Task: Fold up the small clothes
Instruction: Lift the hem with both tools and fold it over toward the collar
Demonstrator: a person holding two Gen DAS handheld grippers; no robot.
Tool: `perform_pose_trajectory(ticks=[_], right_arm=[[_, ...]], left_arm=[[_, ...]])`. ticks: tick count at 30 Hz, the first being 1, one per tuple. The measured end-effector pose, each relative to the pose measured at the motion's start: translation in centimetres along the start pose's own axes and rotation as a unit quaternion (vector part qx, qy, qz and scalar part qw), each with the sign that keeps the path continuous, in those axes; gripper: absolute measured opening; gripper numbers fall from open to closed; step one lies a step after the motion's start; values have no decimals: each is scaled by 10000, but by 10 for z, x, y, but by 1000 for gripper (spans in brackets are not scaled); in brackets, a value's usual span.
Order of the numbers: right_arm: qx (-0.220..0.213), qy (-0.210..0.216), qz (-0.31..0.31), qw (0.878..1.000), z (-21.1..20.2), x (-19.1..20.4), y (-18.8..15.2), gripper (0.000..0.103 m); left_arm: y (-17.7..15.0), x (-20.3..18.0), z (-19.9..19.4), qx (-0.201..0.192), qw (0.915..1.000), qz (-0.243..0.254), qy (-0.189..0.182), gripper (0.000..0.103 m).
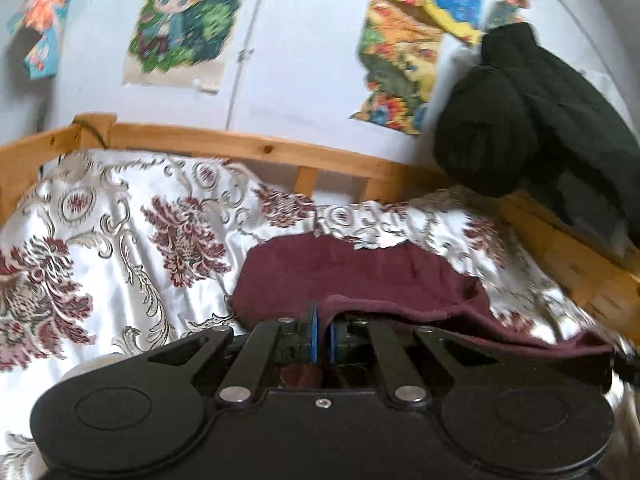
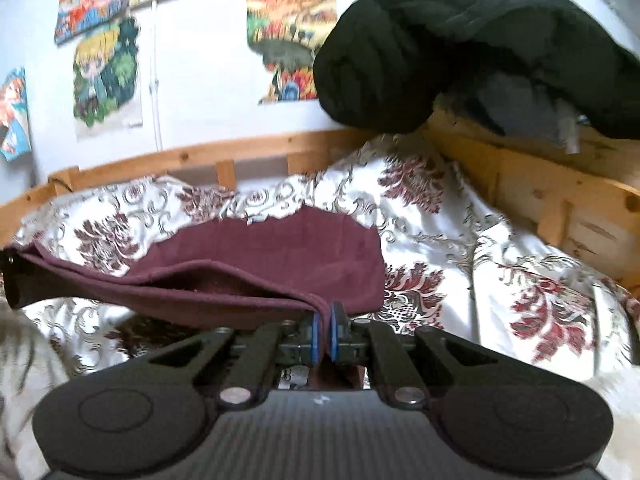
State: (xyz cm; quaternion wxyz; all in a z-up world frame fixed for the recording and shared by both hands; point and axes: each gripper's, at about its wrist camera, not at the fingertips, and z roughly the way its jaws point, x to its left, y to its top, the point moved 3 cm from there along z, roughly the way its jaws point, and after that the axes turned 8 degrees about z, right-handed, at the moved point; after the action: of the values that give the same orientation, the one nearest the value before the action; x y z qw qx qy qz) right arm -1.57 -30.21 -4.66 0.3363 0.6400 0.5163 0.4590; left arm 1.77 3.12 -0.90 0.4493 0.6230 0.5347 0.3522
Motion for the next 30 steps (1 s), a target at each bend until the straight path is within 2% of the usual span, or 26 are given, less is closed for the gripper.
perform_pose_trajectory(ticks=[2, 5, 11, 16, 21, 26, 30], right_arm=[[-109, 31, 7, 9999, -12, -2, -1, 7], [-245, 25, -47, 9997, -19, 0, 2, 7], [-196, 53, -412, 9989, 5, 15, 16, 7], [-332, -36, -1143, 9929, 39, 29, 38, 7], [-466, -15, -1621, 9857, 94, 35, 64, 7], [-329, -5, -1505, 9881, 167, 33, 82, 7], [-503, 149, -1425, 9884, 215, 23, 83, 7]], left_arm=[[-5, -4, -16, -30, 9998, 200, -58, 5], [-6, -5, -26, -9, 9996, 238, -155, 5], [9, -2, -4, 102, 9993, 347, -126, 5], [36, 6, 37, 173, 9986, 492, 12, 5], [64, 17, 93, 191, 9983, 553, 46, 5], [86, 21, 160, 315, 9964, 762, 202, 5], [91, 25, 212, 419, 9951, 824, 361, 5]])
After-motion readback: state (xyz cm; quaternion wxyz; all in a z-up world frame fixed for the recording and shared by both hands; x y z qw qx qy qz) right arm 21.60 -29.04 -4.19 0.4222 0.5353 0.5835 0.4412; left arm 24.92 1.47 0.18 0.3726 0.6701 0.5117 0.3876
